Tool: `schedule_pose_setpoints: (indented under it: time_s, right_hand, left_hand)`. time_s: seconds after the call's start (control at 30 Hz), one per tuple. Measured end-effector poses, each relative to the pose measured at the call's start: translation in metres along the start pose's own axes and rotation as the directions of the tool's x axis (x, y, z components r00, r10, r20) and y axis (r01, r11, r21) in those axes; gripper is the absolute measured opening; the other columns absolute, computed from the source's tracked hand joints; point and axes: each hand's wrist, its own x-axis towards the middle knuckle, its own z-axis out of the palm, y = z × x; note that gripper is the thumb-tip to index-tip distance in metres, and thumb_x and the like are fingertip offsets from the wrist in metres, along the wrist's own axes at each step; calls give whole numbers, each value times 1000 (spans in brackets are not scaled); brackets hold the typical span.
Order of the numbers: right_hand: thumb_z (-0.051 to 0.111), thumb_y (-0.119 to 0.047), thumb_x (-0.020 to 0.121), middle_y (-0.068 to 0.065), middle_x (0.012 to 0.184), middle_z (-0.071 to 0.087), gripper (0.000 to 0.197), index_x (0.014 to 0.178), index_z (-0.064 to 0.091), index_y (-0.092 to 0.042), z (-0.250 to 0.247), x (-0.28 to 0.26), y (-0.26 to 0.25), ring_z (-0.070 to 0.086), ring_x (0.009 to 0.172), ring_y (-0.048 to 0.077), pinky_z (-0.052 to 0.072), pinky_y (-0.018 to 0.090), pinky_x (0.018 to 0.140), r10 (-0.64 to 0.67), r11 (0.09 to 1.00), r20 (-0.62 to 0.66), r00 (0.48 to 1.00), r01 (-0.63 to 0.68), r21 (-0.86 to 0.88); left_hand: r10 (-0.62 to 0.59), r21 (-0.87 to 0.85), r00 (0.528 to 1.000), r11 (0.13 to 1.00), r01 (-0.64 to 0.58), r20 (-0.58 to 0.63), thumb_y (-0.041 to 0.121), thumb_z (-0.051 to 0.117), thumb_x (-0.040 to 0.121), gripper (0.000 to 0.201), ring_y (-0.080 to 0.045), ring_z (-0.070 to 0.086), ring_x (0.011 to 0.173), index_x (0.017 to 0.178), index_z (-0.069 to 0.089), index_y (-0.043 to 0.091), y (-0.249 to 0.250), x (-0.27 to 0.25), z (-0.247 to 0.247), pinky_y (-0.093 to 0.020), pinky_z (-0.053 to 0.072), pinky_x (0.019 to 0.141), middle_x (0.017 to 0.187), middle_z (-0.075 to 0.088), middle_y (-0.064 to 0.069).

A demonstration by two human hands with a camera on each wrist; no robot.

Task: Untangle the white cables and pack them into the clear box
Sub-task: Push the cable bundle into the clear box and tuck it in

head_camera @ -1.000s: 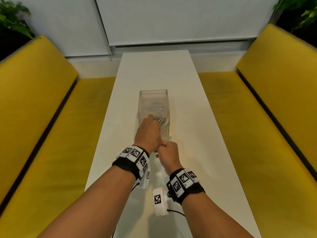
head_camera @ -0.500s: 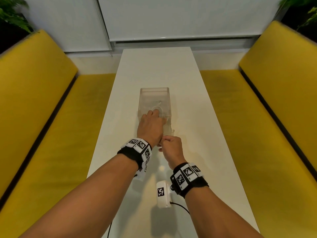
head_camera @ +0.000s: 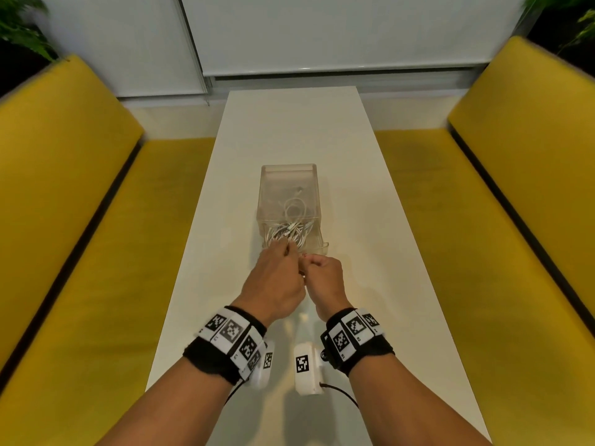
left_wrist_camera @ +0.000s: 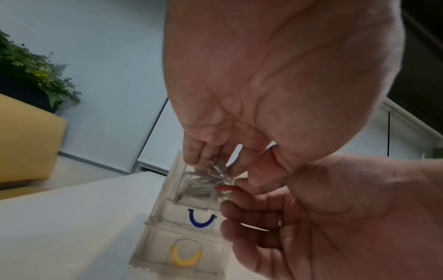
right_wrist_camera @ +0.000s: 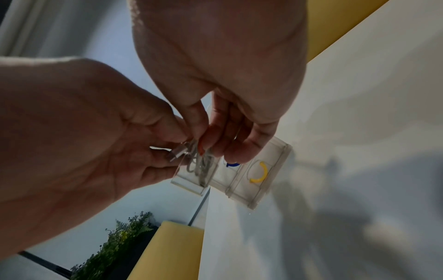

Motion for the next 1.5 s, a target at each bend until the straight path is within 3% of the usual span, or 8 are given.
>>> schedule_pose_setpoints:
  time_s: [0.2,0.37,0.5,0.7,0.97,1.1,1.33,1.5]
  right_hand:
    - [64,-8,91,21,73,65,25,83,68,16,7,7,-7,57,68,26,52,34,61,14,1000,-6,1000,-14,11]
    - [72,-18,88,6,84,76,15,87,79,-5,7,9,-11,65,74,19,52,29,64,45,999,3,999,-45,-7]
    - [73,-19,88,4,82,75,12,86,80,-9,8,7,-11,64,74,18,52,30,66,51,999,-15,999,-51,2]
    - [74,-18,87,4,81,73,16,88,78,-3,6,6,-9,63,74,18,51,30,66,51,999,-23,998,-51,7]
    - [65,-10,89,13,79,71,20,86,74,8,8,9,-8,63,74,21,51,31,65,46,999,-27,999,-46,9]
    - [68,-15,91,9,80,72,18,80,75,-3,8,9,-10,63,72,18,51,30,64,42,999,-20,999,-42,4]
    - [68,-13,89,7,81,71,11,83,75,-8,15,19,-16,62,73,20,50,29,62,93,995,-29,995,-92,39]
    - [68,-17,90,4,79,73,14,85,76,-6,17,19,-14,65,70,17,52,29,62,98,994,-27,995,-96,42]
  left_hand:
    - [-31,-40,995,999,35,91,17,47,96,52,-34,25,149,146,41,2,-9,17,-12,-41,27,121,163,24,-16]
    - [-111,-279,925,960,6,-363,7,62,96,29,-16,57,108,123,71,12,-30,3,-7,-31,51,92,122,57,0]
    - [-132,-237,886,971,25,-445,9,74,90,20,-18,59,95,110,79,12,-45,7,0,-32,51,82,96,66,-1]
    - [-182,-195,915,974,117,-360,10,68,93,14,-26,61,97,98,81,14,-37,34,-14,-38,51,82,97,69,-4]
    - [-246,-156,947,964,216,-206,13,63,90,23,-19,59,59,68,71,12,-3,34,-21,-29,43,57,64,64,-3]
    - [-280,-200,935,950,238,-219,10,66,90,15,-25,68,73,80,76,13,-4,47,-24,-36,59,70,77,72,-6]
    - [-276,-130,894,961,245,-353,31,78,86,15,-27,67,85,83,77,17,-15,57,-27,-40,54,79,82,74,-5]
    - [-288,-263,901,943,206,-326,19,65,95,14,-24,70,82,94,78,14,-14,45,-17,-34,55,74,87,76,-6]
